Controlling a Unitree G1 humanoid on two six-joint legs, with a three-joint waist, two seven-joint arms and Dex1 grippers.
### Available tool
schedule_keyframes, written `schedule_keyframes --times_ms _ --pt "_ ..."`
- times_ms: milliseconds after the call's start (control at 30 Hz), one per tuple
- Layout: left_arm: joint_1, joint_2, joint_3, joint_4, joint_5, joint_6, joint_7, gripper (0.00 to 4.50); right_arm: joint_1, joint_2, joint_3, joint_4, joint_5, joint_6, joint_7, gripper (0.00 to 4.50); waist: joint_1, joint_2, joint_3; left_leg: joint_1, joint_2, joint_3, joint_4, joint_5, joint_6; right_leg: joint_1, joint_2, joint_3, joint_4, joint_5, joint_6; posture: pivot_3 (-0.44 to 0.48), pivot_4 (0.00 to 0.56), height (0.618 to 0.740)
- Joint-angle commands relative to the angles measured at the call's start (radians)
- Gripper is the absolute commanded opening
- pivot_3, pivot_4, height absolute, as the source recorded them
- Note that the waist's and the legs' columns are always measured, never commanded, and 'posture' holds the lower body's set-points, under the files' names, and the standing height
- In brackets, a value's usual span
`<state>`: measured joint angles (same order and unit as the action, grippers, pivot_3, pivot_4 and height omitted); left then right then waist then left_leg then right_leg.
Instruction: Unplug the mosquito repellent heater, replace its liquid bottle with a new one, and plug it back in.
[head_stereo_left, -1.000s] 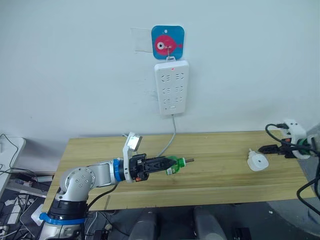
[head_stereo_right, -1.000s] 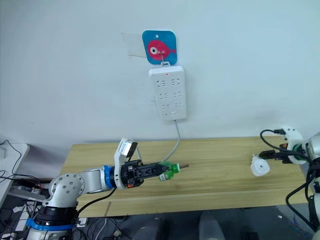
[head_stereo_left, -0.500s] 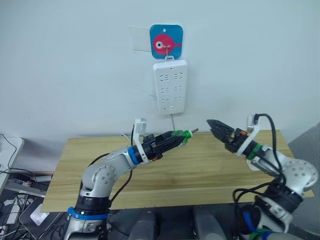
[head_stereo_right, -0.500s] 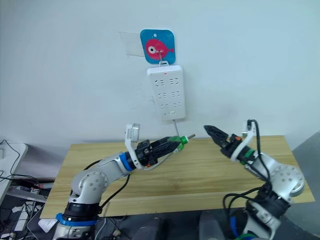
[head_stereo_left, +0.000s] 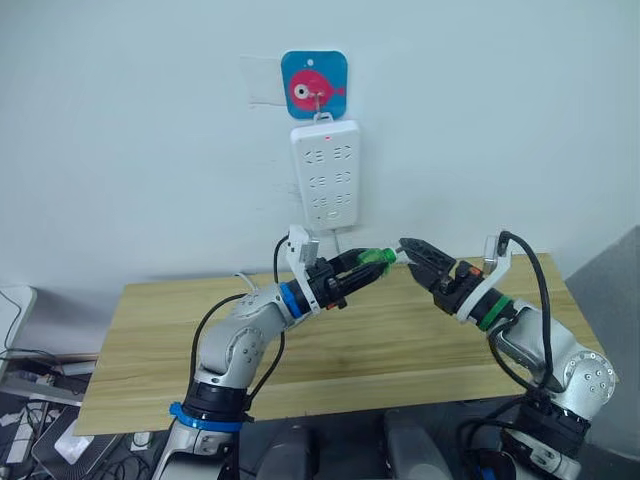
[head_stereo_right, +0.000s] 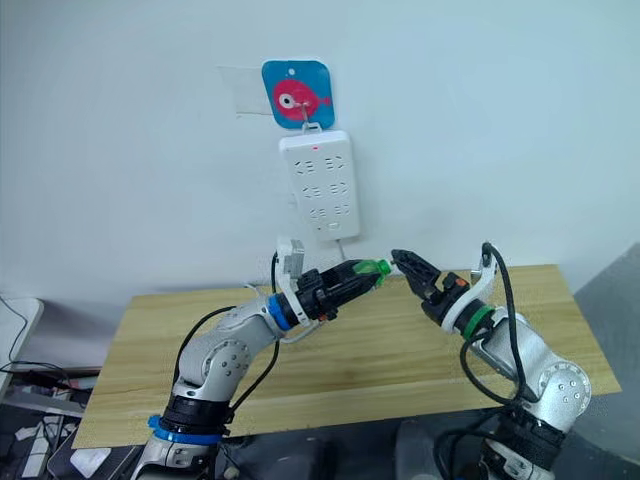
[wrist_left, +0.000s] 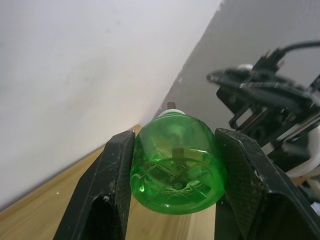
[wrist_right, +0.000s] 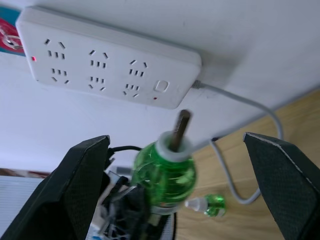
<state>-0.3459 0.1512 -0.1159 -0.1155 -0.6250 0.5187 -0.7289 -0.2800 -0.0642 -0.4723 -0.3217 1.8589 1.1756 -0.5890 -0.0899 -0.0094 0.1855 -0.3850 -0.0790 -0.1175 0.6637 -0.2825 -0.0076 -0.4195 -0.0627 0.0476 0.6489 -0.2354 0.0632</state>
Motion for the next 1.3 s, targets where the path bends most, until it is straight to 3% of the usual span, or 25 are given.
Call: schedule_keyframes --times_ms 33,233,267,333,567,633,867,1100,1233,1300 --pt "-0.011 -0.018 -0.016 -0.040 0.001 -0.014 -0.002 2.19 0.014 -0.066 0.114 -0.045 0.106 -0.133 -0.041 4.48 0.000 0.000 0.000 0.000 0.001 0.000 0.000 0.000 0.000 0.000 0.003 0.000 0.000 0.000 0.000 -0.139 0.165 0.740" --pt "0.005 -0.017 -0.021 -0.054 0.006 -0.012 -0.005 2.19 0.041 -0.137 0.221 -0.082 0.113 -0.264 -0.017 4.48 0.000 0.000 0.000 0.001 0.004 -0.001 0.000 0.000 0.000 0.000 0.007 0.000 0.001 0.000 0.000 -0.140 0.167 0.740" --pt "0.006 -0.016 -0.021 -0.056 0.005 -0.011 -0.004 2.19 0.045 -0.145 0.233 -0.087 0.113 -0.280 -0.016 4.32 0.000 0.000 0.000 0.001 0.004 -0.001 0.000 0.000 0.000 0.000 0.007 0.000 0.001 0.000 0.000 -0.140 0.168 0.740" --pt "0.011 -0.014 -0.022 -0.061 0.003 -0.008 -0.005 2.19 0.051 -0.159 0.251 -0.095 0.113 -0.308 -0.011 3.87 0.001 0.000 0.000 0.001 0.004 -0.001 0.000 0.000 0.000 0.000 0.007 0.001 0.000 0.000 0.000 -0.140 0.168 0.740" --pt "0.012 -0.009 -0.022 -0.065 0.000 -0.003 -0.008 2.19 0.063 -0.209 0.296 -0.106 0.113 -0.373 0.002 1.33 0.002 0.000 0.000 0.001 0.004 -0.001 0.000 0.000 0.000 0.000 0.007 0.001 0.000 0.000 0.000 -0.141 0.168 0.740" --pt "0.010 -0.008 -0.020 -0.064 0.000 -0.002 -0.010 2.19 0.066 -0.220 0.305 -0.106 0.113 -0.384 0.007 0.84 0.002 0.000 0.000 0.001 0.004 -0.001 0.000 0.000 0.000 0.000 0.007 0.001 0.000 0.000 0.000 -0.141 0.168 0.740" --pt "0.014 -0.011 -0.035 -0.069 0.000 0.005 -0.017 2.19 0.067 -0.238 0.331 -0.115 0.113 -0.405 0.031 0.84 0.003 0.000 0.000 0.001 0.004 0.000 0.000 0.000 0.000 0.000 0.007 0.001 0.000 0.000 0.000 -0.145 0.169 0.740" --pt "0.002 0.052 -0.056 -0.045 0.070 -0.042 -0.058 4.46 0.059 -0.302 0.323 -0.068 0.097 -0.420 0.066 0.84 0.003 0.000 0.000 0.001 0.004 0.000 0.000 0.000 0.000 0.000 0.007 0.001 0.000 0.000 0.000 -0.137 0.174 0.740" --pt "-0.027 0.131 -0.063 -0.039 0.107 -0.054 -0.117 4.50 0.069 -0.414 0.316 0.015 -0.167 -0.396 0.271 0.84 0.005 0.000 0.000 0.001 0.004 0.000 0.000 0.000 0.000 0.001 0.007 0.001 0.000 0.000 0.000 -0.131 0.172 0.740" --pt "-0.038 0.197 -0.098 -0.038 0.166 -0.081 -0.164 4.50 0.079 -0.511 0.411 0.073 -0.499 -0.479 0.454 0.84 0.006 0.000 0.000 0.001 0.003 0.001 0.000 0.000 0.000 0.001 0.007 0.001 0.000 0.000 0.000 -0.120 0.172 0.740"
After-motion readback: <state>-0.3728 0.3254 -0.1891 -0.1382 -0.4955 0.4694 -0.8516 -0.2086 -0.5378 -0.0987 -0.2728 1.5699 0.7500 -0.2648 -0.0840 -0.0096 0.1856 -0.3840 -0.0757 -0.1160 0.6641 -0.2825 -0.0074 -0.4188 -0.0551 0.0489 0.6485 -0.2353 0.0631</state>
